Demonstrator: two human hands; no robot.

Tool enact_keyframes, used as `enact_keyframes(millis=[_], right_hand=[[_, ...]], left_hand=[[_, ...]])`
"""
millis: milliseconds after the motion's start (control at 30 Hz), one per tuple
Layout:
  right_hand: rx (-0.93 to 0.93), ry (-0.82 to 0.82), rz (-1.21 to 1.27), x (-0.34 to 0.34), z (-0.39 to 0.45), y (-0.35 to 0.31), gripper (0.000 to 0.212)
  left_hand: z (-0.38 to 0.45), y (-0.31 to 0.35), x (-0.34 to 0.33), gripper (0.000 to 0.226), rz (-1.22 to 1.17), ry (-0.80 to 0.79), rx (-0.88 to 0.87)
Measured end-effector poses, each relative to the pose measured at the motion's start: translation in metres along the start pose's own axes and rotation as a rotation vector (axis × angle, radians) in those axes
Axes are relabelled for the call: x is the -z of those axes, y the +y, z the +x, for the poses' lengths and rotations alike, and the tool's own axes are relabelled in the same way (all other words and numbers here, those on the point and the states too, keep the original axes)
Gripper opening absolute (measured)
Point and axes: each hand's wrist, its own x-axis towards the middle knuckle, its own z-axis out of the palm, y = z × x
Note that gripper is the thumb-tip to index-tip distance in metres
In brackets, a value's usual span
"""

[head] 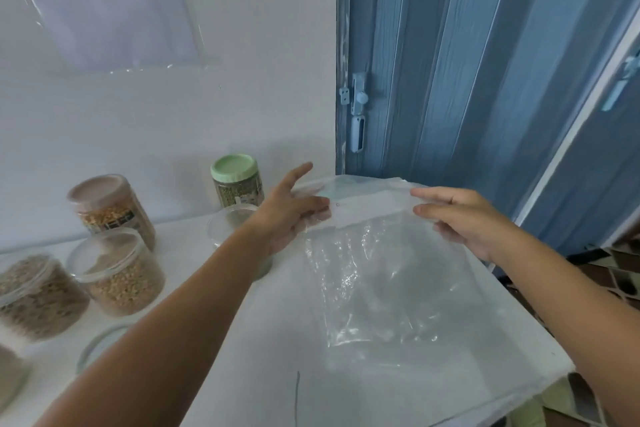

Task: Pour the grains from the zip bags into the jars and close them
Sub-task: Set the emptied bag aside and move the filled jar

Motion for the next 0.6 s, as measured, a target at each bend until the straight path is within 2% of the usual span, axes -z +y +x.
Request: enact_keyframes(millis=[267, 433, 600], right_hand=[[-0.079, -0.237, -0.174, 0.036, 0.033, 0.051, 0.041], [-0.054, -0.347, -0.360, 0.045, 0.044, 0.064, 0.054], [-0.035, -0.484, -0.532, 0.048, 0.044, 0.061, 0.066]], left_hand=[[0.005, -0.056, -0.019, 0.078, 0.030, 0.170, 0.143], [0.006, -0.077, -0.027, 0.086, 0.322, 0.188, 0.225], [0.006, -0.072, -0.025, 0.091, 0.410, 0.185, 0.294]])
